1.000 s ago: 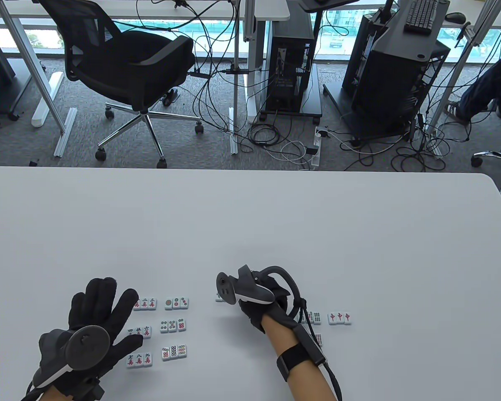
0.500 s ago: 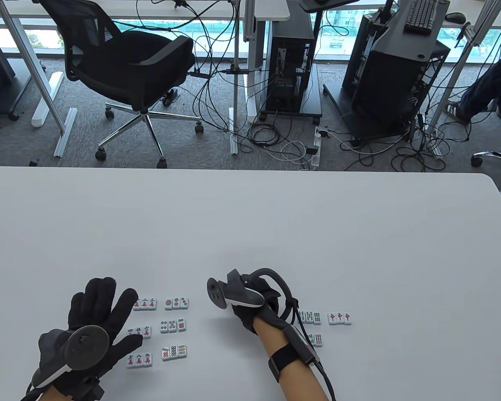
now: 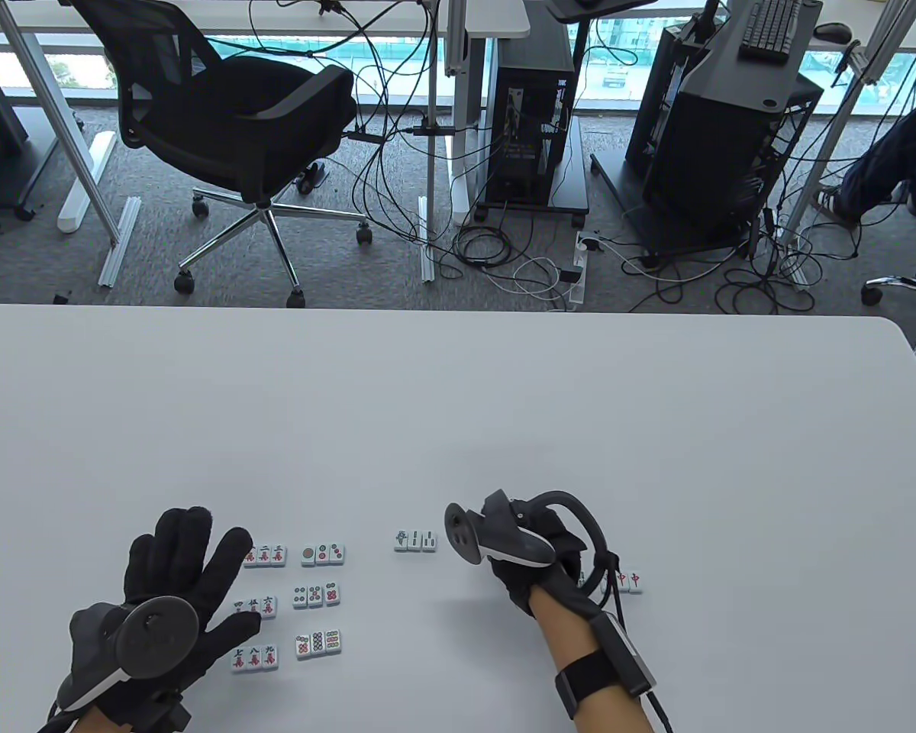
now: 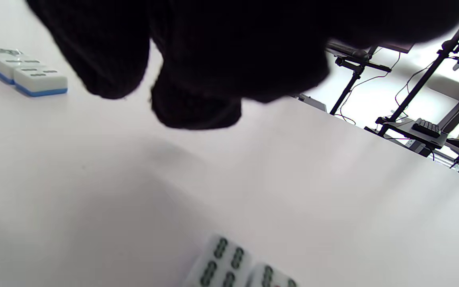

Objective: Mahjong suit sorting

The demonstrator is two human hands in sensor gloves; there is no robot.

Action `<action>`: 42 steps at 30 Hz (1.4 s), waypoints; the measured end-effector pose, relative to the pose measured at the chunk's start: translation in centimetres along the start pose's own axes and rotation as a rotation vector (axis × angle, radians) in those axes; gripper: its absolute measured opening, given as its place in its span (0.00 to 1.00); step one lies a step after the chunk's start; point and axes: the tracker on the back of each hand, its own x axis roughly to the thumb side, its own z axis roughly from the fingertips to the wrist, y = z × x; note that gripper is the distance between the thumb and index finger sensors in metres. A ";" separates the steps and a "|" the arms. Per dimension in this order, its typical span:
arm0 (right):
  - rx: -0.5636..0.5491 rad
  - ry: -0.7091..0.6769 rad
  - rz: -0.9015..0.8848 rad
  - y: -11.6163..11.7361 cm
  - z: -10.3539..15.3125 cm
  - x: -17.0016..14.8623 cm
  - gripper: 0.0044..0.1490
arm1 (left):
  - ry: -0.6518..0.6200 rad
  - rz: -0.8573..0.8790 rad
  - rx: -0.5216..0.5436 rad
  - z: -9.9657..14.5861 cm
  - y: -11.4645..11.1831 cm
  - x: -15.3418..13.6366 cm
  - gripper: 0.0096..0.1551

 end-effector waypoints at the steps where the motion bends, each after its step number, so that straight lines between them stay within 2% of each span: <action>1: 0.017 0.005 0.015 0.4 0.3 -0.3 0.39 | 0.000 0.000 0.000 0.0 0.0 0.0 0.53; 4: 0.101 0.021 0.075 1.9 1.4 -1.3 0.38 | 0.001 -0.008 -0.005 0.0 -0.1 0.1 0.52; 8: 0.139 0.032 0.078 3.4 2.1 -1.8 0.39 | 0.003 -0.020 -0.014 0.0 -0.3 0.1 0.53; 16: 0.117 0.035 0.098 4.7 1.6 -1.2 0.38 | 0.010 -0.021 -0.021 -0.1 -0.3 0.1 0.53; 18: 0.091 0.032 0.102 4.6 1.3 -1.0 0.36 | 0.009 -0.021 -0.022 -0.1 -0.3 0.1 0.52; 23: 0.211 0.033 0.042 3.4 -0.4 -0.7 0.37 | 0.008 -0.017 -0.023 -0.1 -0.2 0.1 0.52; 24: 0.197 0.027 0.021 2.9 -0.7 -0.4 0.37 | 0.008 -0.018 -0.023 -0.1 -0.2 0.2 0.52; 27: 0.050 0.007 -0.058 1.2 -1.7 1.1 0.37 | 0.006 -0.017 -0.022 -0.1 -0.2 0.2 0.52; 29: -0.004 -0.023 -0.102 0.5 -2.4 2.3 0.37 | 0.005 -0.016 -0.021 -0.1 -0.2 0.2 0.52; 37: 0.001 -0.095 -0.070 0.0 -5.1 6.7 0.36 | -0.004 -0.005 -0.009 0.0 0.0 0.2 0.52; 42: 0.003 -0.088 -0.068 0.2 -5.6 7.5 0.35 | -0.008 0.004 -0.003 0.0 0.1 0.3 0.52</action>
